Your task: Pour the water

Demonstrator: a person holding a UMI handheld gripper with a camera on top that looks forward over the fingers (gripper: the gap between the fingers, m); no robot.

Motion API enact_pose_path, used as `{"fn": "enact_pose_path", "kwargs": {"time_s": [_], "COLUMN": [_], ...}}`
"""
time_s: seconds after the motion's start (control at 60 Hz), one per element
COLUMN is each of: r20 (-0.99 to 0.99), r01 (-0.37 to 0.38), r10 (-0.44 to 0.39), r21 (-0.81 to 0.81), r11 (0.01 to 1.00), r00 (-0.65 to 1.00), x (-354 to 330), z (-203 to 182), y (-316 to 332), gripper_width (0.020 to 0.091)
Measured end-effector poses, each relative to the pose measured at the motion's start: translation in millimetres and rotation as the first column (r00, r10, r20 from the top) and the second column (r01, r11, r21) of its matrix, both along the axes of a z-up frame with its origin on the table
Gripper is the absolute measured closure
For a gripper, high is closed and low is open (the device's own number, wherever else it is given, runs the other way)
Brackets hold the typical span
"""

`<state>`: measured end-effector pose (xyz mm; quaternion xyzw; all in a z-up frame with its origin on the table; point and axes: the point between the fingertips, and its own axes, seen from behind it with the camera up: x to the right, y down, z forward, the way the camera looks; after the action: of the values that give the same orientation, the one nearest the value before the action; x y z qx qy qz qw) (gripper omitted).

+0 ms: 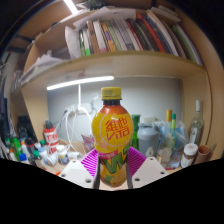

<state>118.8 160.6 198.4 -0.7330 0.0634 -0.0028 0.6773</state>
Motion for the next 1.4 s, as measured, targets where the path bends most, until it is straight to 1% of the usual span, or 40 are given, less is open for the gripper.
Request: {"fn": "enact_pose_path", "kwargs": {"time_s": [0.067, 0.1, 0.167, 0.2, 0.3, 0.383, 0.417, 0.583, 0.633, 0.717, 0.75, 0.8, 0.817, 0.833, 0.85, 0.9, 0.95, 1.083, 1.267, 1.4], "r20": [0.046, 0.059, 0.048, 0.052, 0.084, 0.062, 0.058, 0.041, 0.041, 0.039, 0.034, 0.014, 0.006, -0.002, -0.008, -0.022, -0.019, 0.006, -0.009, 0.028], "r01": [0.005, -0.002, -0.034, -0.036, -0.011, -0.01, -0.006, -0.012, -0.011, -0.016, -0.025, -0.041, -0.042, -0.041, -0.035, -0.022, -0.008, -0.001, 0.02, 0.022], "r10": [-0.002, 0.007, 0.039, 0.043, 0.024, 0.022, 0.015, 0.017, 0.017, 0.023, 0.033, 0.047, 0.045, 0.042, 0.034, 0.016, 0.003, 0.003, -0.023, -0.016], "r21": [-0.064, -0.087, -0.106, -0.116, -0.152, -0.188, -0.153, -0.133, -0.138, -0.174, -0.218, -0.263, -0.267, -0.268, -0.266, -0.271, -0.277, -0.276, -0.25, -0.23], "r11": [0.998, 0.996, 0.994, 0.993, 0.988, 0.982, 0.988, 0.991, 0.99, 0.985, 0.976, 0.964, 0.963, 0.963, 0.963, 0.962, 0.961, 0.961, 0.968, 0.973], "r00": [0.999, 0.998, 0.998, 0.998, 0.996, 0.998, 0.998, 0.999, 0.999, 0.999, 0.999, 0.999, 0.999, 0.999, 0.999, 1.0, 1.0, 1.0, 1.0, 0.999], "x": [6.1, 6.4, -1.1, -3.3, 2.9, 3.8, 4.6, 5.2, 5.2, 4.5, 2.6, -0.4, -0.4, -0.3, 1.8, 3.3, 4.1, -7.9, -38.3, -66.1], "z": [-45.5, -58.4, -78.5, -88.7, -112.9, -133.5, -127.6, -130.8, -130.7, -134.5, -141.9, -147.6, -146.8, -145.1, -143.5, -138.3, -131.4, -100.1, -38.7, 8.9], "y": [0.6, 1.9, 4.1, 4.4, 3.8, -0.2, -0.5, -2.4, -2.2, -3.8, -8.0, -14.8, -17.4, -20.5, -23.4, -36.3, -51.5, -104.1, -206.8, -290.5], "gripper_width": [0.0727, 0.0727, 0.0728, 0.0728, 0.0728, 0.0722, 0.0711, 0.07, 0.0662, 0.0562, 0.0482, 0.0324, 0.0275, 0.0246, 0.0243, 0.026, 0.026, 0.0263, 0.0262, 0.0261]}}
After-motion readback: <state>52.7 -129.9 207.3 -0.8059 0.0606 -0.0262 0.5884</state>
